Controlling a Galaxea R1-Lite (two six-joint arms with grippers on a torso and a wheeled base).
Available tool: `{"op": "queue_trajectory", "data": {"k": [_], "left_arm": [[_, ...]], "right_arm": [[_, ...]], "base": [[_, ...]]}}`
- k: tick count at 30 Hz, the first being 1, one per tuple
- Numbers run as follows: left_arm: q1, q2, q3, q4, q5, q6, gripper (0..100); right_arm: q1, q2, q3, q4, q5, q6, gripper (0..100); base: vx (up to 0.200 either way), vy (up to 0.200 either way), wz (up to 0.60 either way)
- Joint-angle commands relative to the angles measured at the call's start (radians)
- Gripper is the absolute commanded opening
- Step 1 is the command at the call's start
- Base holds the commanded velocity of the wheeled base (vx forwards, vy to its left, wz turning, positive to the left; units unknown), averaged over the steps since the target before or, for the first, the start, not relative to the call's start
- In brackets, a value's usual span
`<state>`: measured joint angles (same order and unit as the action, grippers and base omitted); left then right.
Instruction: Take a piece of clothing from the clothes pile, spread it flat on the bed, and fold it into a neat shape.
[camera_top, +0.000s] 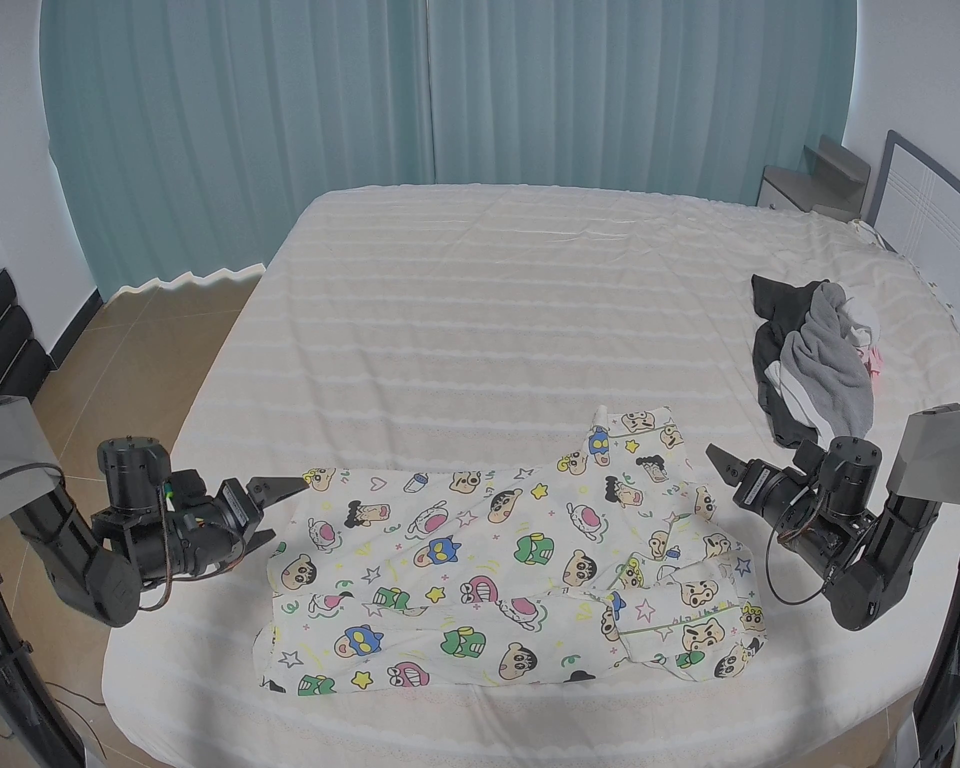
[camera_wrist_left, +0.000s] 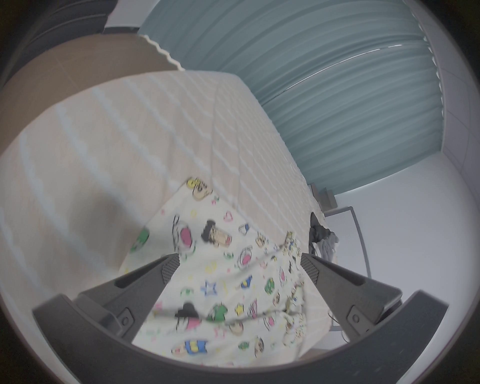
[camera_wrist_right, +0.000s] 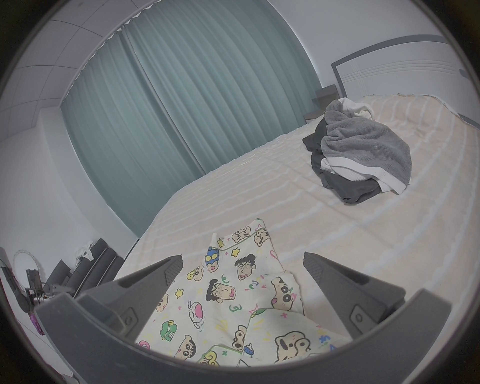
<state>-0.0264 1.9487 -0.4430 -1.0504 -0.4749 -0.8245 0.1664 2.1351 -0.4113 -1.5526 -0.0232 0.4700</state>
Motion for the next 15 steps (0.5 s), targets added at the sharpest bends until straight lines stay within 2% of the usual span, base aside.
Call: {"op": "queue_trajectory", "data": {"k": [1, 3, 4, 5, 7, 8, 15], "left_arm": [[-0.032, 0.168, -0.215, 0.021, 0.119, 0.084, 100], [-0.032, 0.196, -0.252, 0.036, 0.122, 0.111, 100], [-0.032, 0.240, -0.336, 0.099, 0.124, 0.194, 100], [-0.032, 0.240, -0.336, 0.099, 0.124, 0.194, 100], [-0.027, 0.300, -0.456, 0.219, 0.128, 0.324, 100], [-0.026, 0.320, -0.497, 0.253, 0.131, 0.352, 100], [-0.027, 0.368, -0.631, 0.386, 0.151, 0.432, 100]], "right_arm": [[0.016, -0.001, 0.012, -0.014, 0.000, 0.001, 100], [0.019, -0.001, 0.014, -0.014, 0.000, 0.001, 100], [0.025, -0.001, 0.016, -0.014, 0.000, 0.001, 100], [0.025, -0.001, 0.016, -0.014, 0.000, 0.001, 100], [0.028, -0.003, 0.017, -0.014, 0.000, 0.001, 100], [0.030, -0.003, 0.019, -0.014, 0.000, 0.001, 100], [0.041, 0.003, 0.026, -0.014, 0.000, 0.001, 100]], "base": [[0.000, 0.000, 0.00], [0.000, 0.000, 0.00], [0.000, 0.000, 0.00], [0.000, 0.000, 0.00], [0.000, 0.000, 0.00], [0.000, 0.000, 0.00], [0.000, 0.000, 0.00]]}}
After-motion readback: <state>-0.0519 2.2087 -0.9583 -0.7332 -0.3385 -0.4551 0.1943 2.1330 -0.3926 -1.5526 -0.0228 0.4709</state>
